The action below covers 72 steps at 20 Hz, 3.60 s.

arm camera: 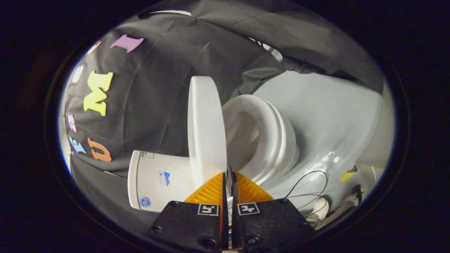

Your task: Open the toilet lid.

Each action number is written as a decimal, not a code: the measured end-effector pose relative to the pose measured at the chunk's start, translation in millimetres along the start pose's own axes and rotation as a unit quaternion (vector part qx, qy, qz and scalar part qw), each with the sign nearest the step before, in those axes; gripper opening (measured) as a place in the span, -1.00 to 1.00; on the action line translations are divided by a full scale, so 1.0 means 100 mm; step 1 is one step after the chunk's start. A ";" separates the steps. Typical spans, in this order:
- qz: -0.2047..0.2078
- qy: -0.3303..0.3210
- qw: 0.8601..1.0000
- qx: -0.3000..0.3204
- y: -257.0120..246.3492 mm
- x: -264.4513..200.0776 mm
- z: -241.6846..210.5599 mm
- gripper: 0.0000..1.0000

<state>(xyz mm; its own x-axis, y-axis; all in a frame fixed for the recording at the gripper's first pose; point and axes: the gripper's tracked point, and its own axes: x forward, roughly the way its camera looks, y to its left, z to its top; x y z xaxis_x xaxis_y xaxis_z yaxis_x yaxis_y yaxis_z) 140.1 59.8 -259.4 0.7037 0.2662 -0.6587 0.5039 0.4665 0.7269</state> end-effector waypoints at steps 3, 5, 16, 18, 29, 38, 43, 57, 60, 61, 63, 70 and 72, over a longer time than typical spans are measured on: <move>0.006 -0.005 1.000 -0.022 0.22 -0.08 -0.01 -0.86; 0.002 -0.009 0.999 -0.041 0.30 -0.11 -0.03 -0.86; -0.031 -0.026 0.993 -0.107 0.69 -0.24 -0.13 -0.86; -0.036 -0.029 0.992 -0.122 0.74 -0.27 -0.16 -0.86; -0.070 -0.037 0.974 -0.214 1.05 -0.38 -0.30 -0.86; -0.082 -0.057 0.956 -0.277 1.51 -0.43 -0.54 -0.86; -0.089 -0.078 0.941 -0.316 1.79 -0.41 -0.71 -0.86; -0.108 -0.100 0.906 -0.398 2.40 -0.27 -1.18 -0.83; -0.107 -0.098 0.898 -0.415 2.50 -0.21 -1.30 -0.81; -0.108 -0.097 0.894 -0.423 2.53 -0.19 -1.33 -0.80; -0.114 -0.098 0.893 -0.423 2.58 -0.17 -1.39 -0.78; -0.115 -0.095 0.877 -0.457 2.78 -0.05 -1.63 -0.76; -0.114 -0.096 0.870 -0.470 2.82 -0.02 -1.71 -0.76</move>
<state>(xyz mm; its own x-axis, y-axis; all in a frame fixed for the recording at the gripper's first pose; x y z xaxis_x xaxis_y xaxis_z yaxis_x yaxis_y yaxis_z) 194.9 335.4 -86.1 0.7547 -0.0277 -0.6554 0.0723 0.9965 0.0410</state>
